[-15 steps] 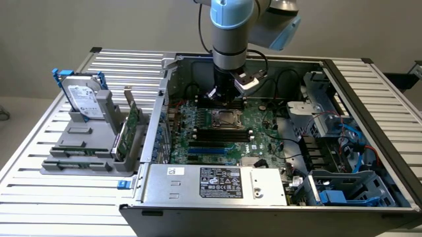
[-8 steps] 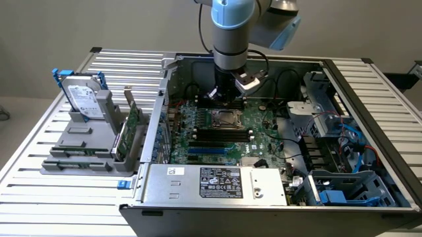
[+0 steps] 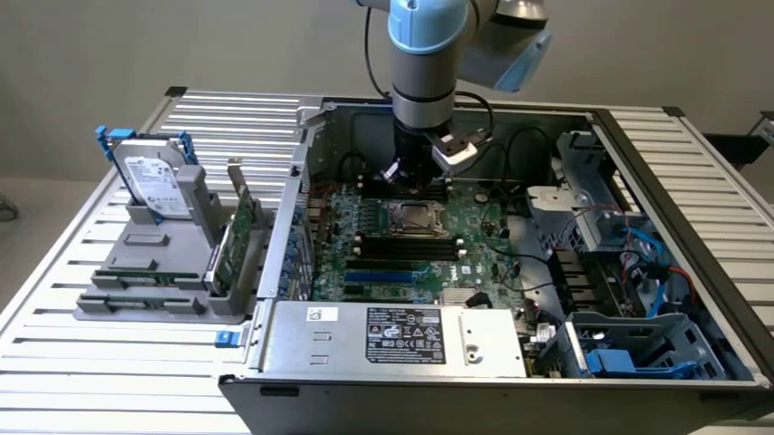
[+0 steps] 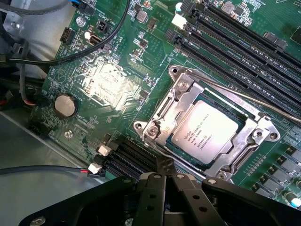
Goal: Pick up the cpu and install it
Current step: 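Install the first cpu locking lever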
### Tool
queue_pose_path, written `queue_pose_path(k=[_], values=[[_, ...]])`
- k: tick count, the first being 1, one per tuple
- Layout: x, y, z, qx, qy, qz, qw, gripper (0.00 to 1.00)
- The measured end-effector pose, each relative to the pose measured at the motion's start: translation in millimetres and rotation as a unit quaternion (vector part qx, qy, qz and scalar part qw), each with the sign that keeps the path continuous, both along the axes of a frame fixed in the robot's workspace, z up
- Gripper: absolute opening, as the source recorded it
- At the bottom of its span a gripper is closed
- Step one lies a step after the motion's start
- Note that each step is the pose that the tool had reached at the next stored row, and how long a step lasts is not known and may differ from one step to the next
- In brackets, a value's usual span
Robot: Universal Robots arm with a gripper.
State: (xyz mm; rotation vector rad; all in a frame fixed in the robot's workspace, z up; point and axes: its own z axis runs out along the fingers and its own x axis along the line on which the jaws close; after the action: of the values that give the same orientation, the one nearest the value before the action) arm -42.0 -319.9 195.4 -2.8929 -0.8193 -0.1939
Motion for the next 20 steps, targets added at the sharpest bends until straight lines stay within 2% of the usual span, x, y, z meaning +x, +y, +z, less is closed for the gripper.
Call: queue_pose_path(k=[14, 17, 20], values=[[0.1, 0.0, 0.4, 0.0001, 0.0000, 0.000, 1.0000, 0.11], [0.1, 0.0, 4.1, 0.0014, 0.0001, 0.000, 1.0000, 0.11], [0.1, -0.1, 11.0, 0.0040, 0.0004, 0.000, 1.0000, 0.11]])
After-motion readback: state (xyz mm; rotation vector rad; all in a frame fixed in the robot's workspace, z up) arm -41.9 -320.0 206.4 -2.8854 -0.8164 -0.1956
